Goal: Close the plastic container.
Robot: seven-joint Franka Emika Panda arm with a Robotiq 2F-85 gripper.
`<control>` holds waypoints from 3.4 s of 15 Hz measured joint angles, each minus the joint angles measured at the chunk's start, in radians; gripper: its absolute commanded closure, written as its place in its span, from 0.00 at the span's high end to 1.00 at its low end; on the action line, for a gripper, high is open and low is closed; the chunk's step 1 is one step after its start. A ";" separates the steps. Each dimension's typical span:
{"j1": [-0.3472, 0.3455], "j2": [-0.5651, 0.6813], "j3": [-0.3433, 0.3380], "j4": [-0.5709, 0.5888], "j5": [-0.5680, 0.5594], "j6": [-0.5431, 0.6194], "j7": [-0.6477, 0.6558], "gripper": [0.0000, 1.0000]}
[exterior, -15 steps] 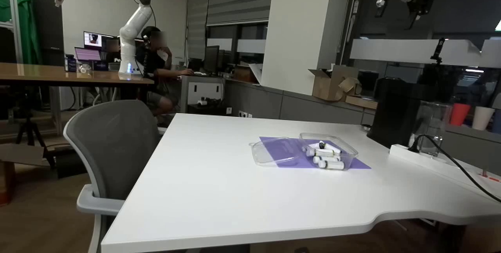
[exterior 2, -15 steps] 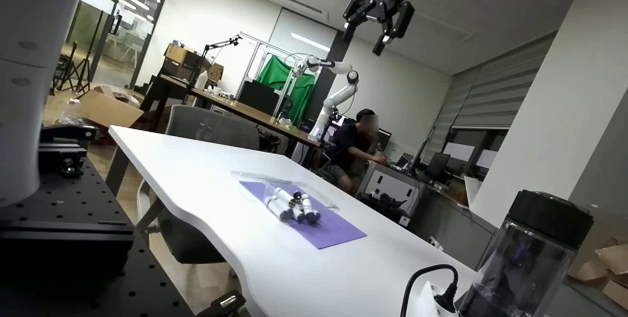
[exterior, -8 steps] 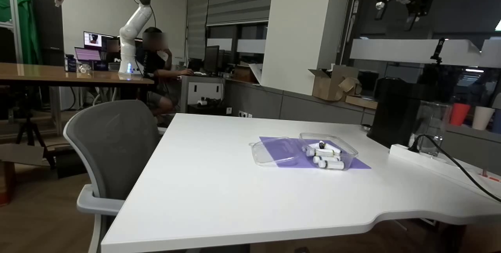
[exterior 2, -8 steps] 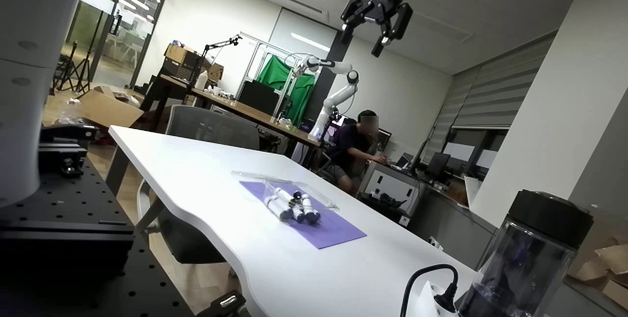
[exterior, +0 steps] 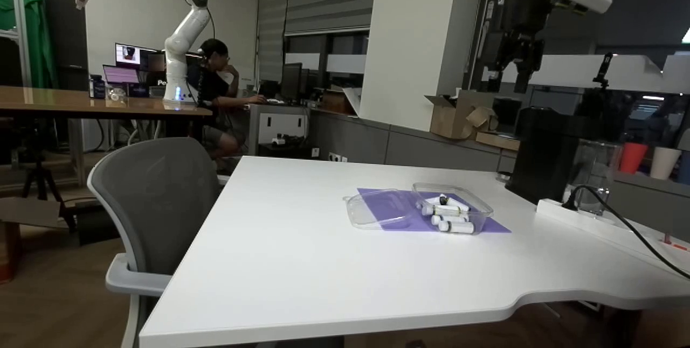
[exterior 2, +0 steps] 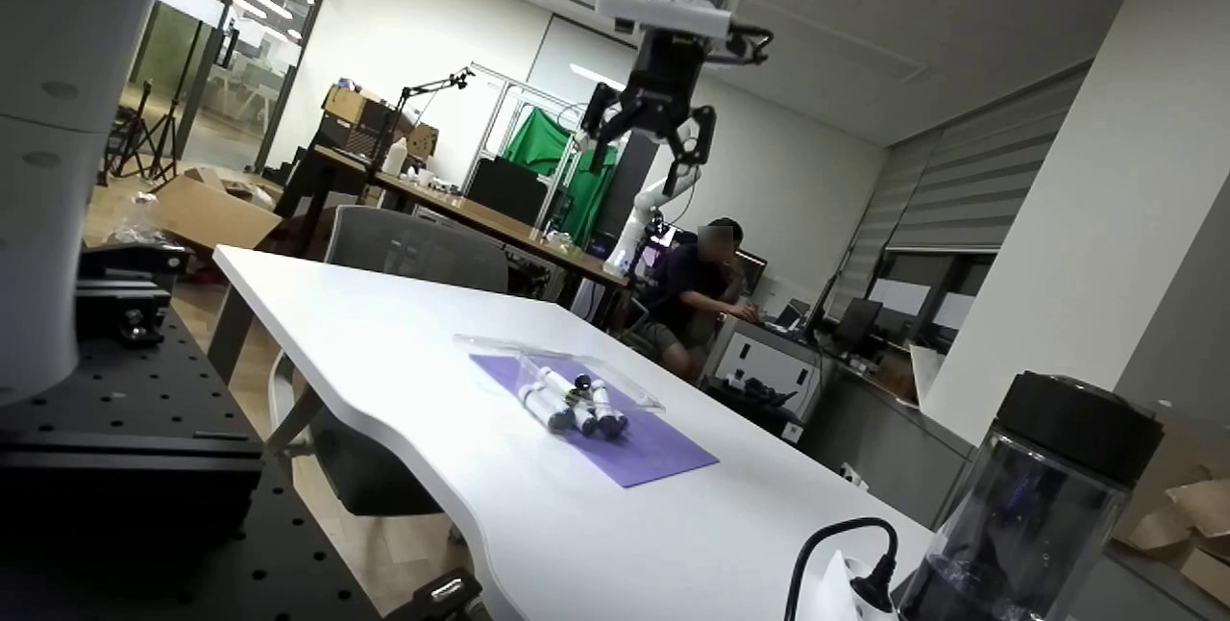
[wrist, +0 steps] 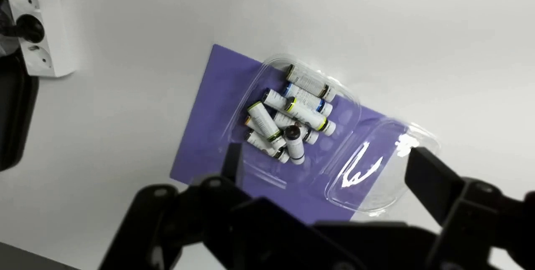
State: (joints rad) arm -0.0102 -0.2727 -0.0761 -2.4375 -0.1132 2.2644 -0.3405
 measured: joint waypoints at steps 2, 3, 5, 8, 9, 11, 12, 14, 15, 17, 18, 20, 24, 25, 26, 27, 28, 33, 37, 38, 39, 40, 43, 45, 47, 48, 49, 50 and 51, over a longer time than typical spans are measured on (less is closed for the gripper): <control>0.015 0.029 0.029 -0.069 -0.062 0.106 -0.016 1.00; 0.021 0.044 0.044 -0.099 -0.101 0.153 -0.018 1.00; 0.027 0.072 0.072 -0.150 -0.188 0.235 -0.019 1.00; 0.027 0.110 0.106 -0.214 -0.355 0.363 -0.013 1.00; 0.024 0.120 0.113 -0.231 -0.425 0.404 -0.008 1.00; 0.010 0.133 0.127 -0.248 -0.565 0.471 0.041 1.00; 0.006 0.135 0.131 -0.249 -0.586 0.480 0.048 1.00; 0.002 0.134 0.134 -0.249 -0.595 0.485 0.048 1.00; 0.002 0.134 0.134 -0.249 -0.596 0.487 0.048 1.00; 0.002 0.134 0.135 -0.249 -0.596 0.487 0.048 1.00; 0.002 0.134 0.135 -0.249 -0.596 0.487 0.048 1.00; 0.002 0.134 0.135 -0.249 -0.596 0.488 0.048 1.00; 0.002 0.137 0.140 -0.248 -0.642 0.488 0.052 1.00; 0.001 0.140 0.149 -0.246 -0.686 0.486 0.069 1.00; 0.001 0.148 0.160 -0.243 -0.732 0.483 0.093 1.00; 0.001 0.161 0.172 -0.237 -0.778 0.480 0.118 1.00; 0.001 0.178 0.184 -0.228 -0.829 0.480 0.141 1.00; 0.017 0.323 0.242 -0.138 -1.170 0.463 0.316 1.00; 0.058 0.475 0.258 -0.046 -1.326 0.416 0.405 1.00; 0.067 0.512 0.259 -0.026 -1.351 0.405 0.418 1.00; 0.076 0.548 0.260 -0.005 -1.372 0.394 0.428 1.00; 0.084 0.581 0.260 0.015 -1.395 0.387 0.440 1.00; 0.097 0.670 0.260 0.072 -1.481 0.385 0.482 1.00; 0.103 0.718 0.260 0.105 -1.532 0.386 0.508 1.00; 0.109 0.760 0.260 0.134 -1.585 0.386 0.538 1.00; 0.112 0.778 0.261 0.147 -1.620 0.386 0.560 1.00; 0.115 0.794 0.261 0.158 -1.658 0.386 0.587 1.00; 0.117 0.807 0.263 0.170 -1.705 0.386 0.623 1.00; 0.117 0.818 0.266 0.180 -1.760 0.386 0.672 1.00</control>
State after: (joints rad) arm 0.1072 0.5458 0.1898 -2.2575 -1.8730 2.6504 0.3311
